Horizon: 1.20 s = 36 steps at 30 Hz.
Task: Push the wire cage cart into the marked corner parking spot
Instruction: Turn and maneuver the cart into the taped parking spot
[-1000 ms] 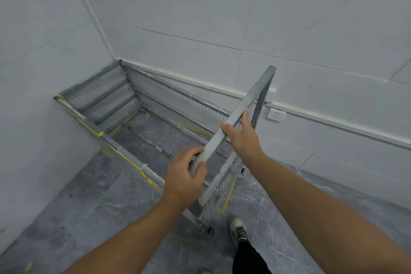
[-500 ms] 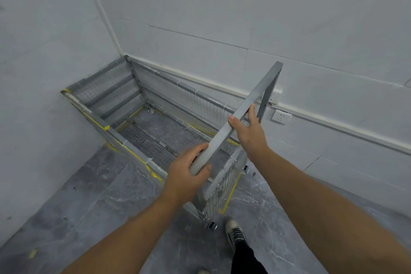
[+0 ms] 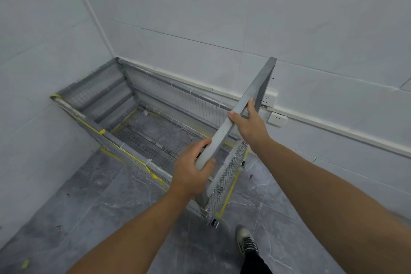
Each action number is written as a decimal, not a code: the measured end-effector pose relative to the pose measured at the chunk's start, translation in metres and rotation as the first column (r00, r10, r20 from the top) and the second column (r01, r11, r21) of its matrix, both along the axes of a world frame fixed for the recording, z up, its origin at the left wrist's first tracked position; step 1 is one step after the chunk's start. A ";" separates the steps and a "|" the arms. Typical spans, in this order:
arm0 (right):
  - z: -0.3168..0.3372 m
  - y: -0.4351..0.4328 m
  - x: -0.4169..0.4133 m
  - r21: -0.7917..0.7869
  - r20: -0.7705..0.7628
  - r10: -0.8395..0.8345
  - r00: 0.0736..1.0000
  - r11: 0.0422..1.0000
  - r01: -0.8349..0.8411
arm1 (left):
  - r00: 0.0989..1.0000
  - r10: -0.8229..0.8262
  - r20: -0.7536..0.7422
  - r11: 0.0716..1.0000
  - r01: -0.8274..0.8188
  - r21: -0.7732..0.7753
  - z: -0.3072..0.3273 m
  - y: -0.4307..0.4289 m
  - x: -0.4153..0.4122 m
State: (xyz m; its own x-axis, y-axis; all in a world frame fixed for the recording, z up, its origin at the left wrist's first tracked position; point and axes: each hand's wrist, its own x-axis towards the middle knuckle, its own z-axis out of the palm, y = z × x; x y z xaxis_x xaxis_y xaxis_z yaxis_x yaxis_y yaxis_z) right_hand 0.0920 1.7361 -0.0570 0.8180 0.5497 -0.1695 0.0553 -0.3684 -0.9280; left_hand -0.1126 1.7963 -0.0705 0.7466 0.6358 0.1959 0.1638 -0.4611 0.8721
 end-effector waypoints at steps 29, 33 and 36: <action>-0.011 0.043 0.124 0.001 0.114 0.203 0.973 0.979 -0.204 | 0.976 0.194 -0.099 0.979 -0.187 0.076 -0.004 0.019 0.104; -0.007 0.042 0.124 -0.028 0.157 0.219 0.963 0.976 -0.217 | 0.969 0.168 -0.179 0.976 -0.137 0.172 0.003 0.018 0.097; -0.004 0.038 0.125 -0.087 0.232 0.242 0.942 0.970 -0.228 | 0.961 0.154 -0.232 0.972 -0.105 0.210 0.005 0.017 0.091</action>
State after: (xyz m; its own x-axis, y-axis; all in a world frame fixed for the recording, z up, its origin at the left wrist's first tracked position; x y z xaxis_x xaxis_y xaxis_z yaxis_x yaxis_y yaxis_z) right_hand 0.2173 1.7738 -0.0612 0.6873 0.7260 -0.0222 0.3642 -0.3709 -0.8543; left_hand -0.0213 1.8133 -0.0651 0.7007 0.6982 0.1468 0.4305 -0.5779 0.6934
